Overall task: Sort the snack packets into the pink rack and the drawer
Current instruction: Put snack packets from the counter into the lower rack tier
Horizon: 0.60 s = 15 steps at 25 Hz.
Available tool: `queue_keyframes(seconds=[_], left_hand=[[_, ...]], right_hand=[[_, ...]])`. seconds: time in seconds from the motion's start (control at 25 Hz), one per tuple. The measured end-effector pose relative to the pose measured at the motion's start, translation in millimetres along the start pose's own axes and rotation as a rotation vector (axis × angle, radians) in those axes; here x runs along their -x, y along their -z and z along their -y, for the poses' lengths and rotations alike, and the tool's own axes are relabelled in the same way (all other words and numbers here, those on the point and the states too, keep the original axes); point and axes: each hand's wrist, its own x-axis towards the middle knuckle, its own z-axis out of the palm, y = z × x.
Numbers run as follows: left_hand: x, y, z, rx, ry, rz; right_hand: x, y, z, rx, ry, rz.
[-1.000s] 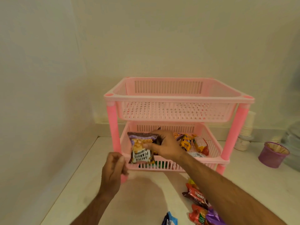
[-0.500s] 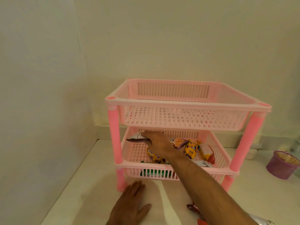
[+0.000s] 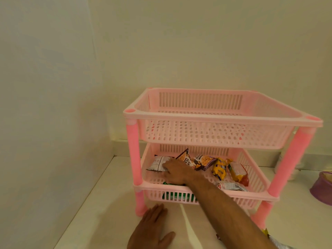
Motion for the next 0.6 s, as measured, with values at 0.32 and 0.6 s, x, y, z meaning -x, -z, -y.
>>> queue_keyframes(seconds=[0.32,0.6], left_hand=[[3,5,-6,-0.061,0.101,0.198],[8,10,-24,0.074,0.255,0.225]], right_hand=[[40,17,1,-0.129,0.018,-0.163],[115,20,-12,-0.194,0.003,-0.34]])
